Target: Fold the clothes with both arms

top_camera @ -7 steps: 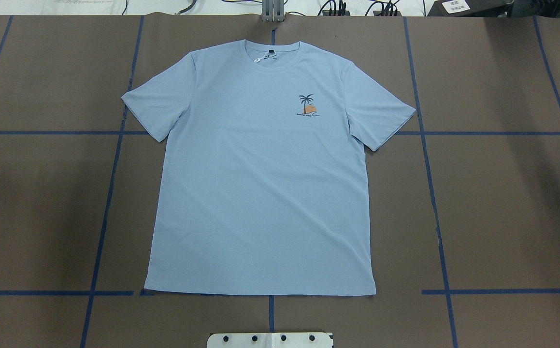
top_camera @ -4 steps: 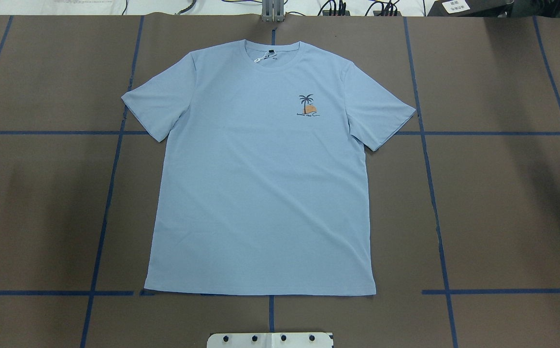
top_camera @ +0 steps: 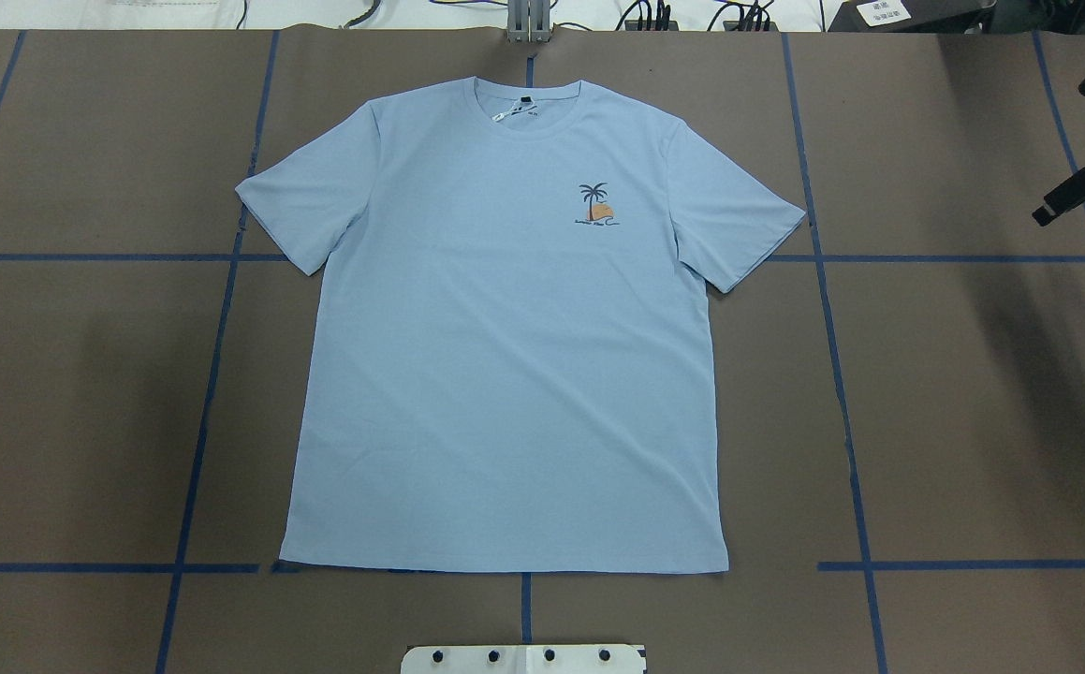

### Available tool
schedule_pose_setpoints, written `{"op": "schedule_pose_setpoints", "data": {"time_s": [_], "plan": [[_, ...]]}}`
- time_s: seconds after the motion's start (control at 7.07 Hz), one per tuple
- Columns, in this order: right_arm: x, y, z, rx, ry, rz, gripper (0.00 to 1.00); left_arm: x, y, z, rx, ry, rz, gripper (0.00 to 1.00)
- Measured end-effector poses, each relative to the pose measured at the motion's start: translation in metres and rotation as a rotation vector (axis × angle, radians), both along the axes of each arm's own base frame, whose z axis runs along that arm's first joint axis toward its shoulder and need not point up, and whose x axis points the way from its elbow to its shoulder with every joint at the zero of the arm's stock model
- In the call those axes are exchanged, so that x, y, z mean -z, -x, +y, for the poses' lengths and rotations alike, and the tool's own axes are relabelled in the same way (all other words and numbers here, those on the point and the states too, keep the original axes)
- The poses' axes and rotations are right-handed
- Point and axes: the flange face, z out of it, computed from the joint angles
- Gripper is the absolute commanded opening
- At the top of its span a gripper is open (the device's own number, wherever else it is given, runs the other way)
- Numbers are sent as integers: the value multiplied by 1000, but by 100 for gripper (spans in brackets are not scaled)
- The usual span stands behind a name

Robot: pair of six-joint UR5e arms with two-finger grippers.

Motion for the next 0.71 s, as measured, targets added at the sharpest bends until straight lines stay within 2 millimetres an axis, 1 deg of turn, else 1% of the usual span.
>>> {"op": "schedule_pose_setpoints", "data": {"time_s": [0.14,0.28,0.42,0.71], "plan": [[26,42,-10,-33,23,-20,100,20,-28,8,12,7,44,100],[54,83,-15,-89,57,-42,100,36,-54,22,16,6,93,100],[79,120,-17,-173,97,-60,100,48,-77,34,5,-7,137,100],[126,182,-18,-346,191,-90,100,67,-114,47,-29,-27,183,100]]}}
